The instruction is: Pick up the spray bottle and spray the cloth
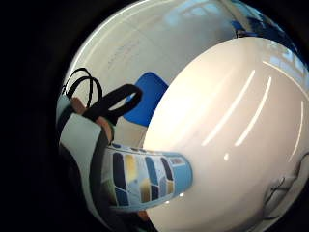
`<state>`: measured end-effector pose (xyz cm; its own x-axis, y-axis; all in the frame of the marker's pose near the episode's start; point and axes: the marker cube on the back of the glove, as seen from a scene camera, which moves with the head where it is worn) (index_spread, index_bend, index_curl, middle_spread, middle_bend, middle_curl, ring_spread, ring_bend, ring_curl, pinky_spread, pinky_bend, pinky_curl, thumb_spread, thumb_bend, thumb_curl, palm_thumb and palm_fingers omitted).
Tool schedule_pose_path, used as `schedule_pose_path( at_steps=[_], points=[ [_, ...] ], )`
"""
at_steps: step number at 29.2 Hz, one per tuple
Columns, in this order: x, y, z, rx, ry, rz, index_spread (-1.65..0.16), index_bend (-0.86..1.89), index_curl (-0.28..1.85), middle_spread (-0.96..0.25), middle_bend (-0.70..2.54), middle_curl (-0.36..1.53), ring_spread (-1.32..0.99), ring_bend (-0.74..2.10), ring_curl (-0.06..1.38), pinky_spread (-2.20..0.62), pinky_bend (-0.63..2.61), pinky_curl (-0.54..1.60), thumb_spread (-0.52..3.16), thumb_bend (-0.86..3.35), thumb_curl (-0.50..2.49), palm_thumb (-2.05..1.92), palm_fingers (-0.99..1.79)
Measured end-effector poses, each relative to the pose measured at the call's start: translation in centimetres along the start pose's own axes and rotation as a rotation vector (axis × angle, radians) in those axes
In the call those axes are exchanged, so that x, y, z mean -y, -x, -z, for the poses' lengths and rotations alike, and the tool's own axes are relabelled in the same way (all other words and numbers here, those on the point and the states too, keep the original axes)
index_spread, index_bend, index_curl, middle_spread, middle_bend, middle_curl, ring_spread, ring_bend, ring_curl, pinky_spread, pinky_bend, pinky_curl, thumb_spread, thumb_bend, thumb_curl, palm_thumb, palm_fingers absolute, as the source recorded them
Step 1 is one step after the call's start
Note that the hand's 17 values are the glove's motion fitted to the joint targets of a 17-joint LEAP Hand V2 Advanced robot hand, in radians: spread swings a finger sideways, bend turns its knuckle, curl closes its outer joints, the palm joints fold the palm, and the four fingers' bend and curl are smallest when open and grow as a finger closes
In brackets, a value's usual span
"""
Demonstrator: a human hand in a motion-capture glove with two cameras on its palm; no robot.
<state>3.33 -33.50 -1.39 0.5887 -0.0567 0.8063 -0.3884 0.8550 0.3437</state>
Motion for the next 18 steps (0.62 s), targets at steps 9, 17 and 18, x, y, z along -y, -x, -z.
schedule_pose_path(
  at_steps=[9,17,18],
  points=[
    [-0.6,-0.5,0.0,0.04,0.005,-0.065,-0.29,0.3,0.6,-0.2,0.46,0.48,-0.16,0.53,0.43,-0.22,0.47,0.39,0.56,-0.03,0.8,0.87,1.33],
    [-0.9,-1.4,-0.9,0.042,0.011,-0.083,-0.29,0.3,0.6,-0.21,0.45,0.48,-0.17,0.53,0.43,-0.23,0.47,0.39,0.57,-0.03,0.8,0.86,1.33],
    [-0.9,-1.5,-1.0,0.042,0.01,-0.085,-0.29,0.3,0.6,-0.21,0.45,0.48,-0.17,0.53,0.43,-0.23,0.47,0.39,0.57,-0.03,0.8,0.86,1.33]
  ],
)
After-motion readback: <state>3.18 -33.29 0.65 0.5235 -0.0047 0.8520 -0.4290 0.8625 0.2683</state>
